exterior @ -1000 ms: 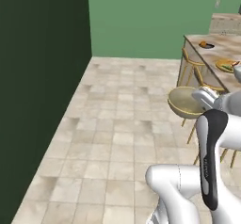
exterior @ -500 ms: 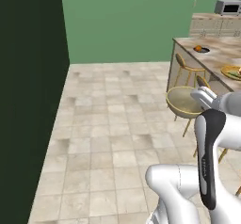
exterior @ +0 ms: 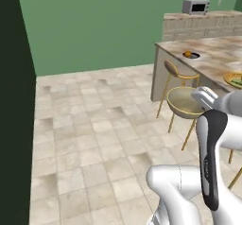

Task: Take the smaller bowl and place it next to the appetizer plate on the dining counter , and place the larger bowl next to the plate with cooked food.

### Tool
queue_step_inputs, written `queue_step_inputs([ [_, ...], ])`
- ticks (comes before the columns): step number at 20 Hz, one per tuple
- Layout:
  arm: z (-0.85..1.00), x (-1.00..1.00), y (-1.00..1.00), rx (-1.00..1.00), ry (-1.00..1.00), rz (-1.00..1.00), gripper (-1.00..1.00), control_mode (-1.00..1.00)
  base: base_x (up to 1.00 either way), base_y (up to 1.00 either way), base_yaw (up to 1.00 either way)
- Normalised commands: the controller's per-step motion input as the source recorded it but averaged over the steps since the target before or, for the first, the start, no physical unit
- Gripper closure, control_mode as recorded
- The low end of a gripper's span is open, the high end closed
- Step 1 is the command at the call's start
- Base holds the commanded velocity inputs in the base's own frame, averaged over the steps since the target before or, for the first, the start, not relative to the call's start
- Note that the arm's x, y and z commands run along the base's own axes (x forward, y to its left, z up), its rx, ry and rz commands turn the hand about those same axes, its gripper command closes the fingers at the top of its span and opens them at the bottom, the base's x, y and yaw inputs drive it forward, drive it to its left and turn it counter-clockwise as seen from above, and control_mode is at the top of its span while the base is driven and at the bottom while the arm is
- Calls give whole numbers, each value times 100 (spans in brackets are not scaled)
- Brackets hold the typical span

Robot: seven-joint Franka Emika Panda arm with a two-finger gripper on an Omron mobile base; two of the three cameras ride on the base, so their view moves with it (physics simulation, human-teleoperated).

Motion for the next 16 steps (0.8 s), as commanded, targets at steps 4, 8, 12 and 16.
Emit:
queue_step_inputs([
  [4, 0, 0, 0, 0, 0, 0, 100, 100, 100, 81, -49],
  [8, 0, 0, 0, 0, 0, 0, 100, 100, 100, 84, -54],
  [12, 0, 0, 0, 0, 0, 0, 100, 100, 100, 86, -62],
  [16, 0, 0, 0, 0, 0, 0, 100, 100, 100, 82, -64],
])
